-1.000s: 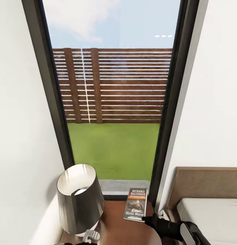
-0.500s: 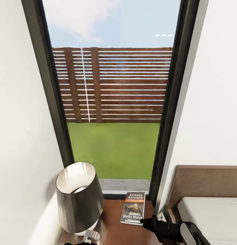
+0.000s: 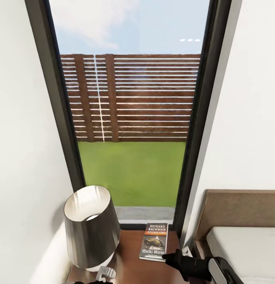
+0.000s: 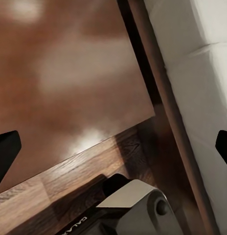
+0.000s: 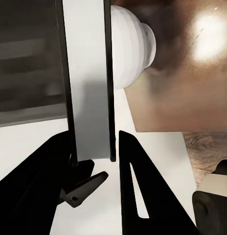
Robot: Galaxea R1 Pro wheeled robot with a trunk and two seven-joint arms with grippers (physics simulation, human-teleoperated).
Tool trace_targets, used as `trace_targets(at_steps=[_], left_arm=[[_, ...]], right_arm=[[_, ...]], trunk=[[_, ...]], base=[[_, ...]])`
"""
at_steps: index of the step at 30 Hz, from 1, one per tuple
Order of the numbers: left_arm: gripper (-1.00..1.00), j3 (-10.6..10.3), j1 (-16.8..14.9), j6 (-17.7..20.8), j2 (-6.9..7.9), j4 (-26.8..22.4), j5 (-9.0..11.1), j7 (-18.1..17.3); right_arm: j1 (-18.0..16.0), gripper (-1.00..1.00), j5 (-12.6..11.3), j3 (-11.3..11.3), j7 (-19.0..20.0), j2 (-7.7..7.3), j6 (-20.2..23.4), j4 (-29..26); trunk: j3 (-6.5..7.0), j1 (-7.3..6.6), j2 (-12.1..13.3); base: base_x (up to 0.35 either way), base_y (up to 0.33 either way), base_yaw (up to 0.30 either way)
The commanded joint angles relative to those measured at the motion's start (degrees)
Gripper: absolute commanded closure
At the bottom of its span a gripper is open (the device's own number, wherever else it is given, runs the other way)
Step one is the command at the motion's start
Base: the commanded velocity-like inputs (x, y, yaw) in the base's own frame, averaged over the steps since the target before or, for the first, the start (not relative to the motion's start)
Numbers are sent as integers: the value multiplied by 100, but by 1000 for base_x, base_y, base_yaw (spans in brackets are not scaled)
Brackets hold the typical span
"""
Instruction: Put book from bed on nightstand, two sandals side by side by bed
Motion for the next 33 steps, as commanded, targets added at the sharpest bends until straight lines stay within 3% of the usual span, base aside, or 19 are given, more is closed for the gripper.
trace_targets(at_steps=[1, 28, 32, 33], left_arm=[[-100, -47, -5, 1, 1, 2, 53, -14], [-100, -28, -2, 6, 7, -8, 53, -19], [-100, 7, -5, 24, 57, -324, 64, -554], [-100, 61, -7, 115, 117, -603, 125, -1196]], right_arm=[[-5, 100, 17, -20, 24, 9, 28, -1], [-9, 100, 20, -8, 12, 64, 12, -1], [-8, 100, 31, -8, 6, 246, 7, -1], [-7, 100, 35, -8, 3, 282, 3, -1]], trunk=[[-25, 23, -46], [-510, 616, -1129], [-582, 704, -1289], [-600, 726, -1329]], base=[[0, 0, 0], [0, 0, 0], [0, 0, 0], [0, 0, 0]])
